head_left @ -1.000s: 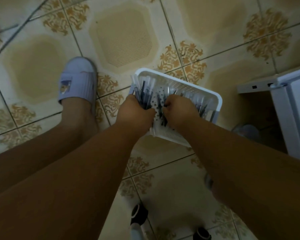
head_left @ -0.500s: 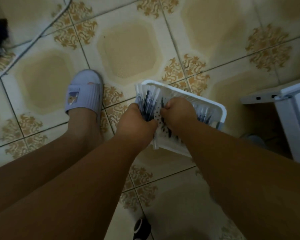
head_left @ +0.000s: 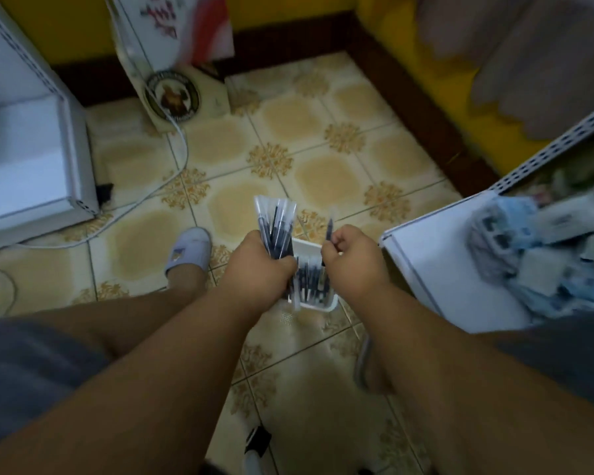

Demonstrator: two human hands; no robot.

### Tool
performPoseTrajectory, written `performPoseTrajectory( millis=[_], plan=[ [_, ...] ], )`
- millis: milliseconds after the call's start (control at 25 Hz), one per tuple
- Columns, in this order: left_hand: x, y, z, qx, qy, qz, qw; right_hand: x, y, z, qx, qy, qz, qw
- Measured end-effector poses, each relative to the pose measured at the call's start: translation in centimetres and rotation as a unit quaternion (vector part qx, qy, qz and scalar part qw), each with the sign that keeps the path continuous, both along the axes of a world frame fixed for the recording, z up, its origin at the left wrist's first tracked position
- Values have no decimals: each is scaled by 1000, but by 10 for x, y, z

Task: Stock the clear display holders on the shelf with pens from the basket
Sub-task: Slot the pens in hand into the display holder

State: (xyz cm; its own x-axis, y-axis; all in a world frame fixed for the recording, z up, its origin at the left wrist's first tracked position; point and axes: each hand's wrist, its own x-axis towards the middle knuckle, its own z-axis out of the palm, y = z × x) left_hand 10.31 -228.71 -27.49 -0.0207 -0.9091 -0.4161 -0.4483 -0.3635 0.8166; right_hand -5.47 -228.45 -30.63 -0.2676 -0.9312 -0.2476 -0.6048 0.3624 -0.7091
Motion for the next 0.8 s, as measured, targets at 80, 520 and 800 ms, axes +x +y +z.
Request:
performPoseTrajectory(
  millis=[80, 520, 800],
  plan=[
    [-8, 27, 36, -27, 19, -9, 999, -11, 38, 44, -42, 15, -17, 999],
    [-89, 120, 131, -98, 67, -122, 985, -72, 185, 169, -205, -11, -191, 960],
    [-176, 165, 195, -107, 221, -250, 937, -115, 273, 236, -289, 91, -317, 899]
  ],
)
